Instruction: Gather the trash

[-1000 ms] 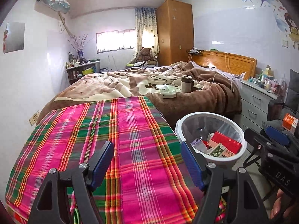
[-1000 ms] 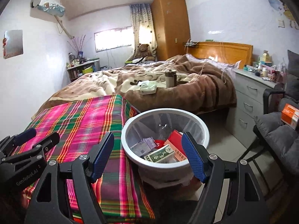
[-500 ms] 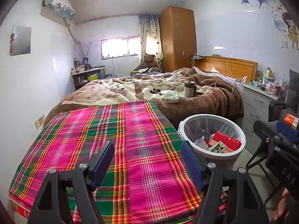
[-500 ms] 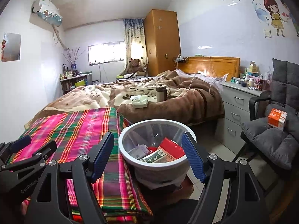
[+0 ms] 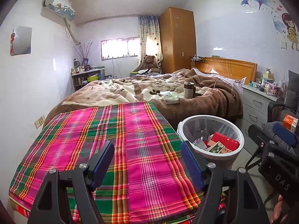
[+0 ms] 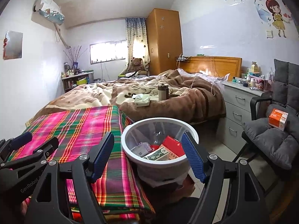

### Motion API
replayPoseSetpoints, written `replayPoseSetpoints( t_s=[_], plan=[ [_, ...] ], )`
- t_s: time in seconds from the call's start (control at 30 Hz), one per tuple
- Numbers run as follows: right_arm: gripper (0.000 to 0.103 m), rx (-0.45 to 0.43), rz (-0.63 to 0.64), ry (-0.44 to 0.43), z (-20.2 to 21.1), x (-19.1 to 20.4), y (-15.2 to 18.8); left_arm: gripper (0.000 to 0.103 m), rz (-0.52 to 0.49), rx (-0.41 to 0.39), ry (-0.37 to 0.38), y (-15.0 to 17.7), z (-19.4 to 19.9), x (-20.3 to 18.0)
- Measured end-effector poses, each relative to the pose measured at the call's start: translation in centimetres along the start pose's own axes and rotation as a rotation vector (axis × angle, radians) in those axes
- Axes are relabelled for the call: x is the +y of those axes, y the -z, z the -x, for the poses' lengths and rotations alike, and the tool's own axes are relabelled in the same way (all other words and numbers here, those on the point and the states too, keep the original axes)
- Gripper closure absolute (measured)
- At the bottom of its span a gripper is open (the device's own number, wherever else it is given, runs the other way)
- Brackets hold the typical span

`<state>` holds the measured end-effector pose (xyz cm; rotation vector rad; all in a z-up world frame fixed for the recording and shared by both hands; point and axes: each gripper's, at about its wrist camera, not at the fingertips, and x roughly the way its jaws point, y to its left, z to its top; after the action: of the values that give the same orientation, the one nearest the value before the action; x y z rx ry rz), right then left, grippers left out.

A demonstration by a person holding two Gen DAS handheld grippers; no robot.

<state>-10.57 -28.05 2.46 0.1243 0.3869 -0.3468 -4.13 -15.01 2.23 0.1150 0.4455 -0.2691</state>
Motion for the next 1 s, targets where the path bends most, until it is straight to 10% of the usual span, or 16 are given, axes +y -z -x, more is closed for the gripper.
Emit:
replayPoseSetpoints(
  t_s=[1.0],
  plan=[
    [0.027, 0.002, 0.004, -0.009, 0.11, 0.27, -0.31, 0.029, 0.007, -0.009, 0.000, -0.31, 0.45, -0.21]
  ],
)
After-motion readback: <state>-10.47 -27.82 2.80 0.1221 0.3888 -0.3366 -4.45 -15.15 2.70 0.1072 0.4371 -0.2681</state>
